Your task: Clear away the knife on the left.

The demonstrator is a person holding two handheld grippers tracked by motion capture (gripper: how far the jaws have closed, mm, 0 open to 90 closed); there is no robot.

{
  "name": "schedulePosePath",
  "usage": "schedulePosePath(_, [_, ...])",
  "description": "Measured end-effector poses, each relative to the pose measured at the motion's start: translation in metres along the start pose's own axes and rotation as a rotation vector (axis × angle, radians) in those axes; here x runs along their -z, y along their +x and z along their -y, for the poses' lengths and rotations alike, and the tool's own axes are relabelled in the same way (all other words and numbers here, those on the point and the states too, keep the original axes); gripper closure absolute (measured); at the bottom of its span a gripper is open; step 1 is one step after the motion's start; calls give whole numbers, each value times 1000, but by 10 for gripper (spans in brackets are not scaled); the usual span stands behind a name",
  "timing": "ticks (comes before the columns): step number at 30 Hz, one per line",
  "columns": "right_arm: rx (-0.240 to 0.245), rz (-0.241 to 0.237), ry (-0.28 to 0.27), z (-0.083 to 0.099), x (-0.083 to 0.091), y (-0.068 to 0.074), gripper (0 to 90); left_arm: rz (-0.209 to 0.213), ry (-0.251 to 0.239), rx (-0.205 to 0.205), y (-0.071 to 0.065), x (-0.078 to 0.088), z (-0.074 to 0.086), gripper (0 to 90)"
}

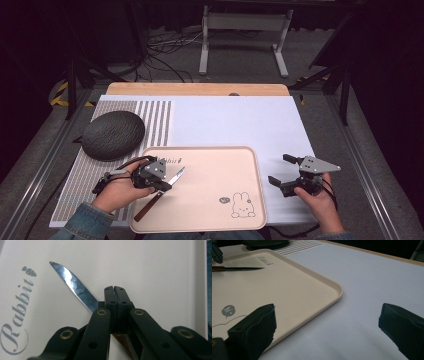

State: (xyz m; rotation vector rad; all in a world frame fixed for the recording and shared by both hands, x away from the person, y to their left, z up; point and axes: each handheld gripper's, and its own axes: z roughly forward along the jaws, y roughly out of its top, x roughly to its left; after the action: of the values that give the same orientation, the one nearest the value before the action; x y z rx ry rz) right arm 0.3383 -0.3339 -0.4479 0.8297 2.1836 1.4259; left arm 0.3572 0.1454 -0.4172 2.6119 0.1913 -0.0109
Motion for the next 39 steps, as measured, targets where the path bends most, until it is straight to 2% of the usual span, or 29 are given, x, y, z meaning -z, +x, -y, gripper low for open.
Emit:
schedulePosePath(7, [-1,-2,3,0,0,0,20,-1,39,2,1,-11,0,900])
schedulePosePath(17, [4,-6,9,1,-1,-1,21,23,47,-10,2,-18,1,900])
schedulePosePath(22, [3,-4,11,1,-1,-1,21,20,65,-9,2,-19,0,900])
schedulePosePath(39, [1,-5,17,2,-2,-1,20,13,78,6,2,-16,5,900])
